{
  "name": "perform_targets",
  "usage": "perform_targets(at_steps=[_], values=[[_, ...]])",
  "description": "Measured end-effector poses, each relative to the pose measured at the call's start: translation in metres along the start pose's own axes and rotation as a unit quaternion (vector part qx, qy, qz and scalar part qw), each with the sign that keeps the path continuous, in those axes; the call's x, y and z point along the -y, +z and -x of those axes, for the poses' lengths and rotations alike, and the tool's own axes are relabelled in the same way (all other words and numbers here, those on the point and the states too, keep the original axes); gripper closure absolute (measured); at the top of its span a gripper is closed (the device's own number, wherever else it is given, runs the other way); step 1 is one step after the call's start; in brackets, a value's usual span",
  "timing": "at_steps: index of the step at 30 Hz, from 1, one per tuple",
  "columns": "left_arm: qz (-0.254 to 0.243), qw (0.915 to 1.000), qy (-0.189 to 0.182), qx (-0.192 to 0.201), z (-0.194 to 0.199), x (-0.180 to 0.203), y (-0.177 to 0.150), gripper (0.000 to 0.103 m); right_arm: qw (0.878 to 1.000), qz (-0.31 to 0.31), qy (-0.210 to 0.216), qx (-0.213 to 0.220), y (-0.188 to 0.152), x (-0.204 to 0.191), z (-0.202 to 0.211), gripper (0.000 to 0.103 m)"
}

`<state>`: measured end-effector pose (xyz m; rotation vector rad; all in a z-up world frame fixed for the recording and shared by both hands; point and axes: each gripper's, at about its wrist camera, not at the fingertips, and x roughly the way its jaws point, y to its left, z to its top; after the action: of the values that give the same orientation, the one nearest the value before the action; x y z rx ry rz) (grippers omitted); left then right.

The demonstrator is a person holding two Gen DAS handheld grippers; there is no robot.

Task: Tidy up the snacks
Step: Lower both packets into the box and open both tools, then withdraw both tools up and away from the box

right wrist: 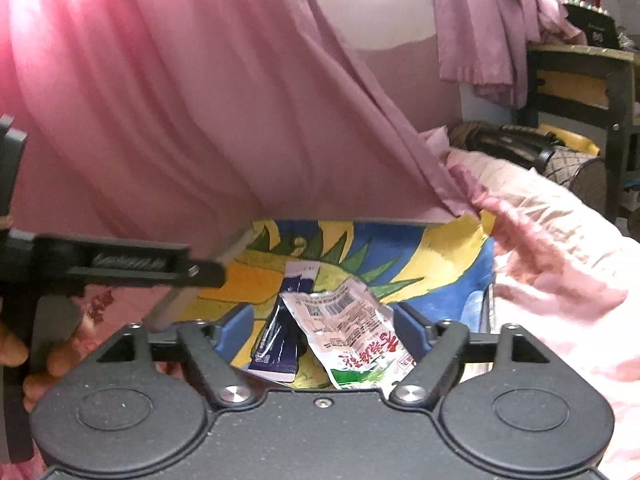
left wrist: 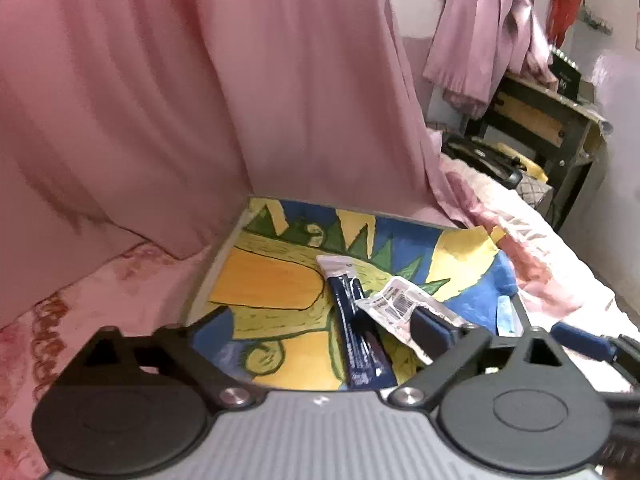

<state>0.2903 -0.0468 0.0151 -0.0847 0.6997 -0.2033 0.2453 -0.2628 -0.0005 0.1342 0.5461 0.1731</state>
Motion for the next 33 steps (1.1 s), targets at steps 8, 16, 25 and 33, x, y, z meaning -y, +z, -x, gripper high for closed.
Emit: perform_targets(at_steps=[8,16,25,33], values=[[0.004,0.9997,0.001,0.022,0.056,-0.007,-0.028,0.001,0.999,0.003,-0.013,0.033,-0.002,-0.005,0.047,0.008],[0.008,0.999,0.009,0.042,0.102,-0.01,-0.055,0.0,0.999,0.018,-0.018,0.044,-0.019,-0.019,0.087,0.001],[0.029,0.9989,0.007,0.035,0.134,-0.017,-0.09,0.0,0.998,0.004,-0.042,0.042,-0.045,-0.031,0.133,0.001],[-0.001,0.9997,0.025,0.004,0.148,-0.018,-0.122,0.0,0.997,-0.032,-0.068,0.005,-0.073,-0.036,0.158,0.001]])
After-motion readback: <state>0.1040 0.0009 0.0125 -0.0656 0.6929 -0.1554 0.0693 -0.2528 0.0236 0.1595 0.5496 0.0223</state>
